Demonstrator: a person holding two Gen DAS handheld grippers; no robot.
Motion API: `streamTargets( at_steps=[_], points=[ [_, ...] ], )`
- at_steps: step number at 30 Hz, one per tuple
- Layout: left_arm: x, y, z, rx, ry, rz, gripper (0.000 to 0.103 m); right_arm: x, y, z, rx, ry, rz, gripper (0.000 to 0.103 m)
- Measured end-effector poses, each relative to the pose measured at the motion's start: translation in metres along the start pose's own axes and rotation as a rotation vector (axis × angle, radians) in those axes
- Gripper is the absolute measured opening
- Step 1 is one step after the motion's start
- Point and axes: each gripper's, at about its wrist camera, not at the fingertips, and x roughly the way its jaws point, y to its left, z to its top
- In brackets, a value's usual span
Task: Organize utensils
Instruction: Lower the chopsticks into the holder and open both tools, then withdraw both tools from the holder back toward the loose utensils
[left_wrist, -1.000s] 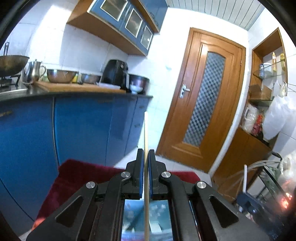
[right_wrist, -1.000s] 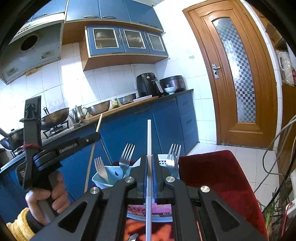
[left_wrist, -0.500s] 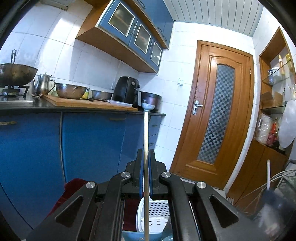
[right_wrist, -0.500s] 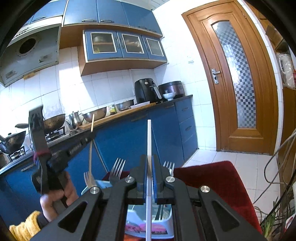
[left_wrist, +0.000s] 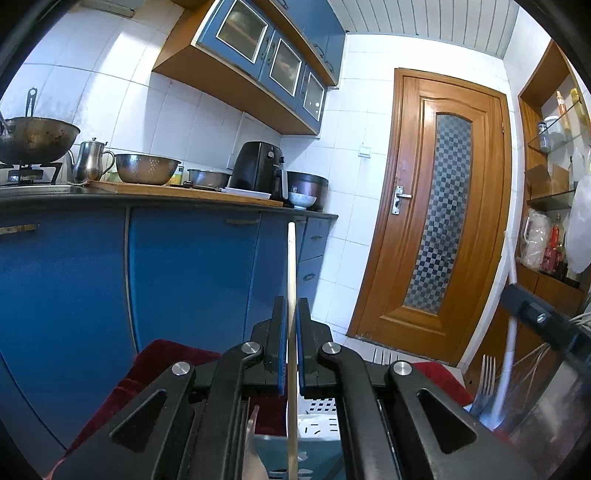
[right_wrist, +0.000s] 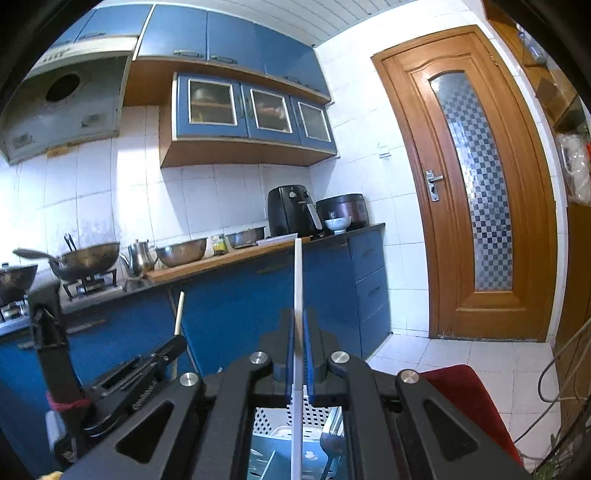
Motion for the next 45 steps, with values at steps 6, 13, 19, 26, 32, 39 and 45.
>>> streamTargets(
  at_steps=[6,13,19,26,32,39,45],
  points=[
    [0.0,-0.005,-0.012,0.011,0.012,0.004,0.002,0.006,0.002,-0.021,-0.029,0.006,-0.014,0.006],
    [-0.005,-0.008,-0.018,0.034,0.003,0.018,0.002,0.003,0.0,-0.032,-0.033,0.019,-0.016,0.006],
    [-0.014,-0.015,-0.016,0.058,0.014,0.009,0.006,-0.003,-0.002,-0.038,-0.023,0.039,-0.005,0.006],
    [-0.03,-0.023,-0.017,0.094,0.018,0.008,0.034,-0.013,-0.005,-0.035,0.027,0.059,0.04,0.028],
    [-0.042,-0.022,-0.015,0.091,0.046,-0.001,0.034,-0.028,-0.001,-0.029,0.029,0.057,0.057,0.036],
    [-0.059,-0.018,-0.011,0.09,0.075,-0.01,0.034,-0.045,0.001,-0.02,0.06,0.075,0.058,0.037],
    [-0.075,-0.013,-0.007,0.086,0.09,-0.012,0.034,-0.06,0.003,-0.014,0.095,0.094,0.067,0.037]
  ],
)
